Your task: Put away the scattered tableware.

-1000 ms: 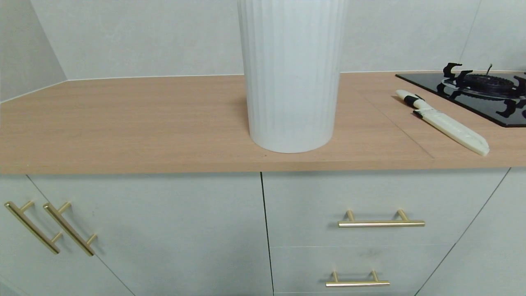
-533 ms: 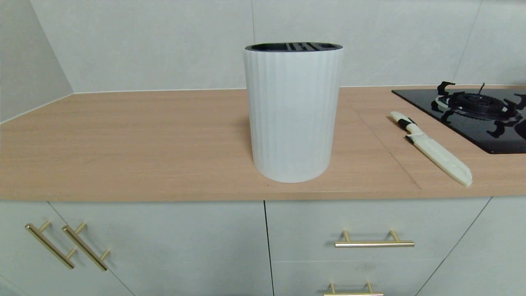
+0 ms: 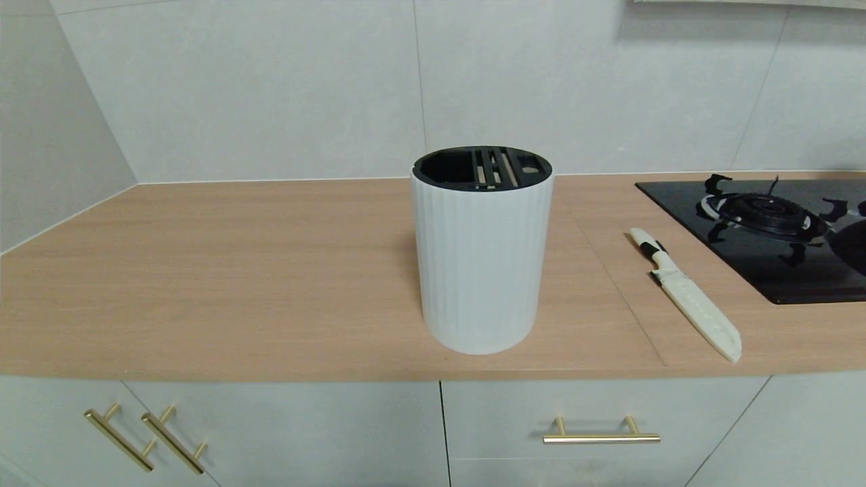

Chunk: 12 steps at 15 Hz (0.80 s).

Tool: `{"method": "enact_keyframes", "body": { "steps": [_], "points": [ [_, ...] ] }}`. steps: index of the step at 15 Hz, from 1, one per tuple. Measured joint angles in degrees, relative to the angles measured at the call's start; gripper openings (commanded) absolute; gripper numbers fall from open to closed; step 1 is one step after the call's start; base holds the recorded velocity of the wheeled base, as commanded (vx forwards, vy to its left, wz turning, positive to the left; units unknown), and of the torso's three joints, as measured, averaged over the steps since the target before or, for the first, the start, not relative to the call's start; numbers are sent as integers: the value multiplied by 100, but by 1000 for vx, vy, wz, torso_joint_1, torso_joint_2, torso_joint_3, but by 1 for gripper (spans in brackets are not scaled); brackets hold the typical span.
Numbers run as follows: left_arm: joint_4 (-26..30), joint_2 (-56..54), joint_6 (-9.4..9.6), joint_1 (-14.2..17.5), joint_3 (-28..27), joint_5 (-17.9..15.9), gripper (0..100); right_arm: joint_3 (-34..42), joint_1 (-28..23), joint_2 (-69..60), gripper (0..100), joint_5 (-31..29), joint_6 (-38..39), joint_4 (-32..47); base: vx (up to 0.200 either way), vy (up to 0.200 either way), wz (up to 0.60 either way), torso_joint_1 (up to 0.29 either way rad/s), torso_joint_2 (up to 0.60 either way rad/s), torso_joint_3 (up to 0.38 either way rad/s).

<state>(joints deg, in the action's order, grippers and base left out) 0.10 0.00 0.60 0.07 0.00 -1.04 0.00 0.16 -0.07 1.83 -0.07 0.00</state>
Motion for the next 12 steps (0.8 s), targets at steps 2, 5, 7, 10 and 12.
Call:
{"method": "enact_keyframes", "body": {
  "steps": [2, 5, 7, 10, 12],
  "points": [
    [0, 0, 2, 0, 0, -2, 100, 0, 0, 0, 100, -2, 0, 0, 0, 0, 0, 210, -491, -290],
    [0, 0, 0, 0, 0, -2, 100, 0, 0, 0, 100, 0, 0, 0, 0, 0, 0, 217, -504, -295],
    [0, 0, 2, 0, 0, -2, 100, 0, 0, 0, 100, 0, 0, 0, 0, 0, 0, 227, -513, -293],
    [0, 0, 2, 0, 0, 0, 100, 0, 0, 0, 100, 0, 0, 0, 0, 0, 0, 243, -536, -286],
    [0, 0, 2, 0, 0, -2, 100, 0, 0, 0, 100, 0, 0, 0, 0, 0, 0, 259, -549, -290]
  ]
}}
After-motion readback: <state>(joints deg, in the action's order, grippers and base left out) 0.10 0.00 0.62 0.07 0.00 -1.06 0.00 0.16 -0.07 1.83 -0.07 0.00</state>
